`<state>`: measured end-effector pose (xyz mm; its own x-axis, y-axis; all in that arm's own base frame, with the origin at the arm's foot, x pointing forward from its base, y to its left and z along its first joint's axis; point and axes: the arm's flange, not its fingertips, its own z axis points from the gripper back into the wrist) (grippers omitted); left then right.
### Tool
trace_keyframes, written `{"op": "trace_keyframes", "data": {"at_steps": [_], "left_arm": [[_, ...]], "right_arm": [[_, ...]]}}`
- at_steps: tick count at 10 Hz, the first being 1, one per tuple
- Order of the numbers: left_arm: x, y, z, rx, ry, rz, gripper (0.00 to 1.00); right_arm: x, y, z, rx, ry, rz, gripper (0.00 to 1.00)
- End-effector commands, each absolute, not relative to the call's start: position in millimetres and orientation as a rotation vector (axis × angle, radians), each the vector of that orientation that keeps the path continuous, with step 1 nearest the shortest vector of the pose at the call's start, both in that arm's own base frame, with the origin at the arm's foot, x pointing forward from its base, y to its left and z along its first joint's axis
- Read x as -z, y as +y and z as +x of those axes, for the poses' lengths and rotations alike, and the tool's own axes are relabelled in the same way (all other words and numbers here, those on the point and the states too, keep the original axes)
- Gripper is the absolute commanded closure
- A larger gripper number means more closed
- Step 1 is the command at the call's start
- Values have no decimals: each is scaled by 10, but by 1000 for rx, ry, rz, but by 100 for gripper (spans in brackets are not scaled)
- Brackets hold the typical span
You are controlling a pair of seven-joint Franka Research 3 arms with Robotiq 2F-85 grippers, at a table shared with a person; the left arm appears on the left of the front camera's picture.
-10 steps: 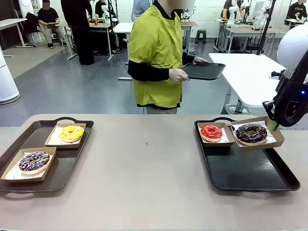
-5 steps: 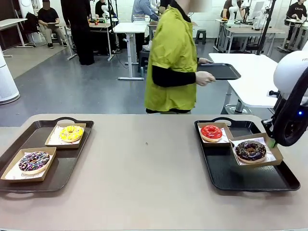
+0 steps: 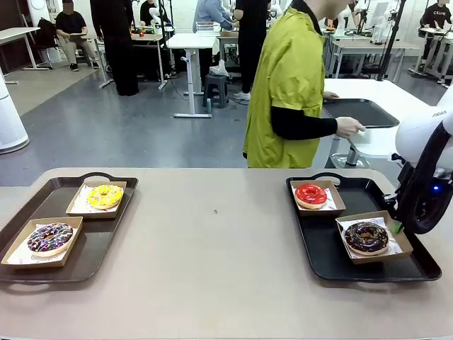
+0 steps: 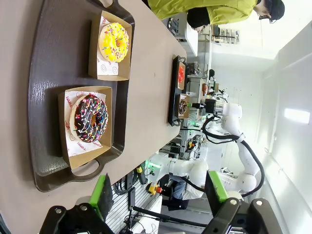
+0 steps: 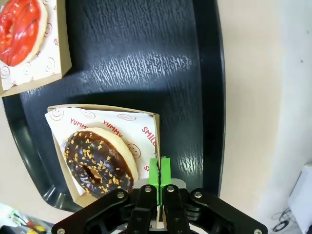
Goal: Individually package the donuts and arrange them on the tray.
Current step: Place the picked Paper togo box on the Handle tray.
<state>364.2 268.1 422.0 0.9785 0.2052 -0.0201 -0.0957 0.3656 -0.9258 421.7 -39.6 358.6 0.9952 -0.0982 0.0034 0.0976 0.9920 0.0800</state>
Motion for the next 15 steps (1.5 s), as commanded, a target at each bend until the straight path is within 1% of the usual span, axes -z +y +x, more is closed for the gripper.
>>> {"op": "trace_keyframes", "data": {"at_steps": [1,2,3,4,5,6,8,9,13,14,15], "left_arm": [[-4226,2687,3618,-195,-110,-1186,1],[-4226,2687,3618,-195,-110,-1186,1],[-4226,2687,3618,-195,-110,-1186,1],[-4226,2687,3618,-195,-110,-1186,1],[-4226,2687,3618,-195,-110,-1186,1],[-4226,2687,3618,-195,-110,-1186,1],[-4226,2687,3618,-195,-110,-1186,1],[-4226,2687,3618,-195,-110,-1186,1],[-4226,2687,3618,-195,-110,-1186,1],[-4226,2687,3618,-195,-110,-1186,1],[-4226,2687,3618,-195,-110,-1186,1]], "right_arm": [[-3483,-421,4273,76,-27,121,99],[-3455,-421,4291,77,-22,126,99],[-3438,-417,4299,76,-8,134,63],[-3447,-410,4294,76,-5,134,39],[-3464,-403,4292,81,-3,136,3],[-3478,-395,4285,79,-2,135,0],[-3528,-382,4264,75,-4,135,0],[-3548,-378,4266,75,-3,135,45],[-3605,-411,4251,82,1,129,5],[-3681,-446,4219,77,8,151,5],[-3841,-497,4130,29,50,239,5]]}}
